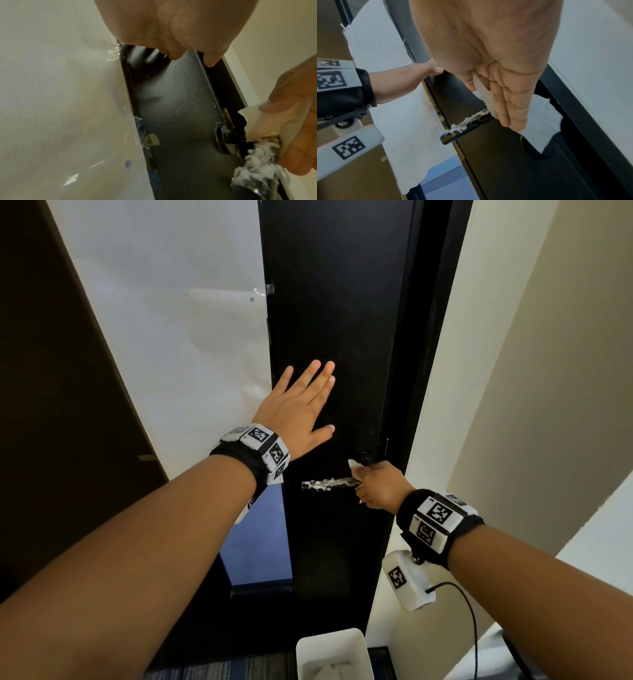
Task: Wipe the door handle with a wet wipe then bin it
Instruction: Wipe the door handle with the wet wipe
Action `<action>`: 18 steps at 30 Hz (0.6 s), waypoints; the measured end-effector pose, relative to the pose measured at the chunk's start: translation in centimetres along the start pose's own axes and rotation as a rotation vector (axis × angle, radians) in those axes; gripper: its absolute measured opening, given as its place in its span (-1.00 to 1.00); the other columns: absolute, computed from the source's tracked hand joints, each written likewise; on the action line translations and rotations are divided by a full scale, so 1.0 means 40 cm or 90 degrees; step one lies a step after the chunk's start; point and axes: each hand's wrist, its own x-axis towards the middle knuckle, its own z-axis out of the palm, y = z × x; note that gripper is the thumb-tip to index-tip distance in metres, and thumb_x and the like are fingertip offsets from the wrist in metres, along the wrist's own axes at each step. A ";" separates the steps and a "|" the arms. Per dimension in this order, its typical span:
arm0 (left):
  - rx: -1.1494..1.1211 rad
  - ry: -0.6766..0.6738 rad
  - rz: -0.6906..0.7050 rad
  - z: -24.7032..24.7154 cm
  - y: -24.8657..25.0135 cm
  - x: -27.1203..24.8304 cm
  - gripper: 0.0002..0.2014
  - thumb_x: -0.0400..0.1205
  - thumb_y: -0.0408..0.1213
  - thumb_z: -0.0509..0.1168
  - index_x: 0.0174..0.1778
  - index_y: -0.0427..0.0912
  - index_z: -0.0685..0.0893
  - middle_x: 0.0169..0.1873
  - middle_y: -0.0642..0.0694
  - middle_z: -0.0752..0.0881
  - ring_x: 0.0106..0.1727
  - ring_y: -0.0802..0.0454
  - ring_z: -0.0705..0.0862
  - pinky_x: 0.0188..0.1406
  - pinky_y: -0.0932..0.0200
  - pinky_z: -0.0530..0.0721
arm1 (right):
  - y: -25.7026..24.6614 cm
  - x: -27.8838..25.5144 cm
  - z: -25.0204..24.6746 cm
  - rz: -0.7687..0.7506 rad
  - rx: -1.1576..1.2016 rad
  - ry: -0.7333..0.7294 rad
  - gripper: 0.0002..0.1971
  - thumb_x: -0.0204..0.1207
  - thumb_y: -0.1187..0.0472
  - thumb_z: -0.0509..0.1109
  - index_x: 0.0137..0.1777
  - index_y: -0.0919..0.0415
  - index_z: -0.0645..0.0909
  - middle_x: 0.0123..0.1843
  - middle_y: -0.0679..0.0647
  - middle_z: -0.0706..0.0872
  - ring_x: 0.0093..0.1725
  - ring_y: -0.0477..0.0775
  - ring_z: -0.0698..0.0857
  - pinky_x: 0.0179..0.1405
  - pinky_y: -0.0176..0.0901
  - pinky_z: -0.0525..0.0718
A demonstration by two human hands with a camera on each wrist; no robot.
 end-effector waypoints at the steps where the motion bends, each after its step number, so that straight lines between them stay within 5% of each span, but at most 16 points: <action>1: 0.001 -0.001 -0.001 0.001 -0.001 0.000 -0.23 0.63 0.20 -0.09 0.66 -0.16 -0.10 0.69 -0.08 -0.19 0.69 -0.05 -0.21 0.66 -0.18 -0.15 | -0.003 -0.007 -0.006 0.005 0.027 -0.022 -0.60 0.65 0.05 0.17 0.02 0.44 0.61 -0.26 0.22 0.65 -0.28 0.18 0.64 -0.16 0.06 0.72; 3: 0.002 -0.002 -0.002 0.004 -0.001 0.001 -0.23 0.63 0.21 -0.09 0.67 -0.16 -0.10 0.69 -0.08 -0.20 0.69 -0.04 -0.22 0.66 -0.18 -0.16 | -0.015 -0.034 -0.019 0.022 0.057 -0.059 -0.61 0.69 0.02 0.15 0.08 0.39 0.59 -0.25 0.28 0.72 -0.32 0.19 0.71 -0.26 -0.03 0.72; 5: 0.004 -0.002 -0.001 0.005 -0.001 0.002 -0.23 0.63 0.21 -0.09 0.67 -0.16 -0.09 0.69 -0.08 -0.19 0.69 -0.05 -0.22 0.66 -0.19 -0.15 | -0.028 -0.060 -0.029 -0.014 -0.022 -0.039 -0.59 0.72 -0.05 0.06 0.19 0.23 0.60 -0.06 0.35 0.78 -0.12 0.26 0.77 -0.02 0.04 0.73; 8: 0.003 0.002 0.001 0.005 -0.002 0.003 -0.23 0.63 0.20 -0.07 0.67 -0.16 -0.08 0.70 -0.08 -0.19 0.69 -0.05 -0.22 0.66 -0.19 -0.15 | -0.037 -0.076 -0.037 -0.082 -0.126 0.020 -0.51 0.75 0.01 0.01 0.15 0.38 0.67 -0.02 0.36 0.73 0.08 0.32 0.70 0.07 -0.05 0.57; 12: 0.002 0.004 0.001 0.005 0.000 0.001 -0.23 0.64 0.20 -0.07 0.67 -0.17 -0.08 0.70 -0.09 -0.18 0.70 -0.05 -0.21 0.66 -0.19 -0.14 | -0.023 -0.051 -0.033 -0.081 -0.109 0.054 -0.46 0.71 0.00 0.12 -0.05 0.52 0.68 -0.19 0.35 0.71 -0.19 0.22 0.66 -0.28 -0.15 0.52; 15: 0.004 0.004 0.000 0.004 0.000 0.002 -0.23 0.64 0.20 -0.07 0.67 -0.17 -0.08 0.70 -0.09 -0.18 0.70 -0.06 -0.20 0.66 -0.19 -0.13 | -0.016 -0.039 -0.027 -0.059 -0.073 0.074 -0.52 0.69 -0.01 0.16 -0.30 0.37 0.58 -0.40 0.14 0.60 -0.38 0.06 0.57 -0.39 -0.24 0.48; 18: 0.004 0.003 -0.001 0.004 0.000 0.002 -0.23 0.64 0.20 -0.07 0.67 -0.17 -0.08 0.70 -0.09 -0.17 0.70 -0.06 -0.19 0.66 -0.19 -0.13 | -0.019 -0.037 -0.027 -0.068 -0.085 0.077 -0.56 0.69 0.04 0.15 -0.33 0.31 0.56 -0.45 0.09 0.57 -0.43 0.02 0.55 -0.44 -0.23 0.47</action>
